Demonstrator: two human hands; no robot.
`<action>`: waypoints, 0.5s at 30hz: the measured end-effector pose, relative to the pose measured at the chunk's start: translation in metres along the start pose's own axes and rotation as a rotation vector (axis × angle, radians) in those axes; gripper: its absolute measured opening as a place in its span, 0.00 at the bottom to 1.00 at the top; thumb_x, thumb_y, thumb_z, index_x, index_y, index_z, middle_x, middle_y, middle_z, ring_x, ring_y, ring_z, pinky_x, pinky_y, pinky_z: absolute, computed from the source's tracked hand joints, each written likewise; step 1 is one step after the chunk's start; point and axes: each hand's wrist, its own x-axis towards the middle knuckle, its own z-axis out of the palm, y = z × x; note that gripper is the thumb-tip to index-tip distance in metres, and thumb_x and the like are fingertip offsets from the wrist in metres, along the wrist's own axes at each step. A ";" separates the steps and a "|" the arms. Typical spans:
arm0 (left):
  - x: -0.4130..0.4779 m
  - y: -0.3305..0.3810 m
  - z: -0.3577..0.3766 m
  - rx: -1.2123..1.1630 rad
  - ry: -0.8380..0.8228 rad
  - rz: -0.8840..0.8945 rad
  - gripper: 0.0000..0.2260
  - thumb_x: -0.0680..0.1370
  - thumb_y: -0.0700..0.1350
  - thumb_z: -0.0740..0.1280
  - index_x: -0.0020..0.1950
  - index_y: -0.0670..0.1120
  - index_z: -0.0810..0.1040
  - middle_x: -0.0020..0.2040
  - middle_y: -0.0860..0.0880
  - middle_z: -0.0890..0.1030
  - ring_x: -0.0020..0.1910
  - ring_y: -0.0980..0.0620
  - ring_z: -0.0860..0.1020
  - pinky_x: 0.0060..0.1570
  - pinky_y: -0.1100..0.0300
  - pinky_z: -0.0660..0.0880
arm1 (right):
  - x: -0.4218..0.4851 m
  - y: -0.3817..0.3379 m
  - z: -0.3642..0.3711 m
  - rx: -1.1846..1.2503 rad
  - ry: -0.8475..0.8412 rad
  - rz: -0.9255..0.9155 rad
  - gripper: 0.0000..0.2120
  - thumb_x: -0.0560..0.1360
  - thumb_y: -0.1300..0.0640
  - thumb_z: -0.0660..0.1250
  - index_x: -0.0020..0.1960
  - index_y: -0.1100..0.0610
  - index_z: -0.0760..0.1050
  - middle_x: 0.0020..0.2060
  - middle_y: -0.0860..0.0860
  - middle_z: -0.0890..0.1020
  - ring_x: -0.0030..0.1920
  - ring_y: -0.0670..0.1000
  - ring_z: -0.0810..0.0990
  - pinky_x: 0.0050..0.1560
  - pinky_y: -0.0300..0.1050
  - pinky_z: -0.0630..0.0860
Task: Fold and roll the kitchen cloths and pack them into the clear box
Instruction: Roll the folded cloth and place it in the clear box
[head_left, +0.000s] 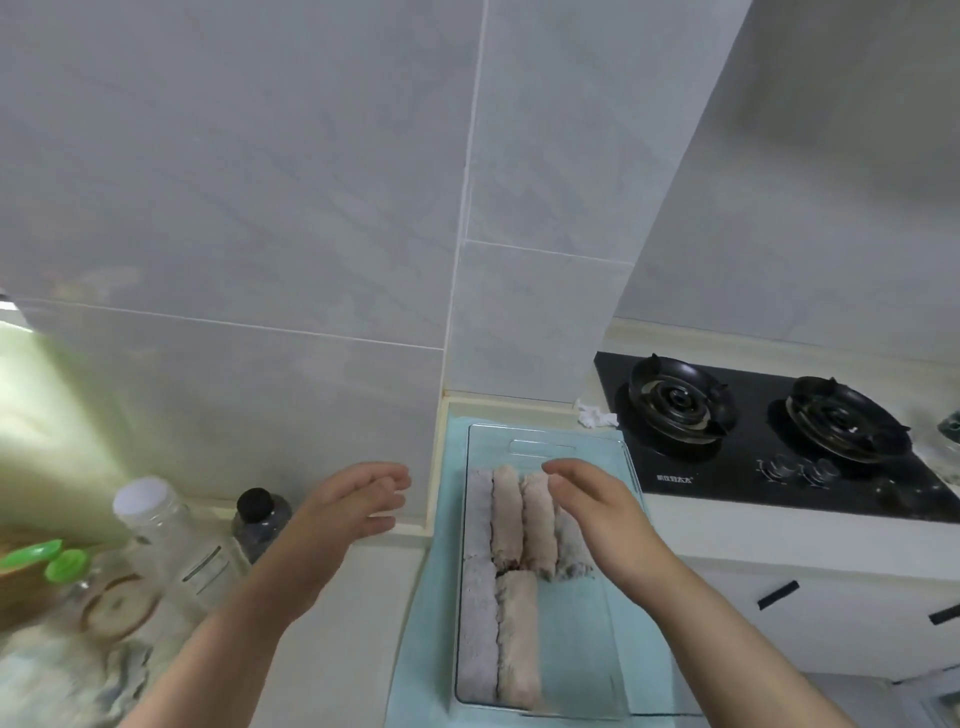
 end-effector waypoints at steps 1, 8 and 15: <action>-0.006 0.008 -0.004 -0.010 0.025 0.040 0.18 0.67 0.53 0.68 0.54 0.48 0.82 0.53 0.48 0.84 0.54 0.50 0.82 0.52 0.55 0.77 | -0.001 -0.011 0.000 0.025 -0.006 -0.047 0.10 0.80 0.54 0.63 0.60 0.47 0.77 0.58 0.39 0.78 0.60 0.39 0.74 0.55 0.32 0.69; -0.072 0.047 -0.008 -0.057 0.332 0.259 0.15 0.70 0.48 0.64 0.54 0.46 0.81 0.51 0.46 0.85 0.51 0.50 0.82 0.53 0.54 0.78 | -0.009 -0.060 0.001 0.071 -0.181 -0.323 0.12 0.79 0.49 0.63 0.62 0.39 0.74 0.61 0.33 0.75 0.65 0.38 0.70 0.66 0.43 0.68; -0.172 0.035 0.048 -0.051 0.626 0.306 0.15 0.71 0.48 0.64 0.54 0.48 0.82 0.52 0.44 0.84 0.53 0.45 0.81 0.54 0.50 0.77 | -0.040 -0.046 -0.021 0.137 -0.470 -0.432 0.11 0.79 0.55 0.63 0.57 0.41 0.76 0.57 0.35 0.77 0.57 0.31 0.72 0.51 0.27 0.67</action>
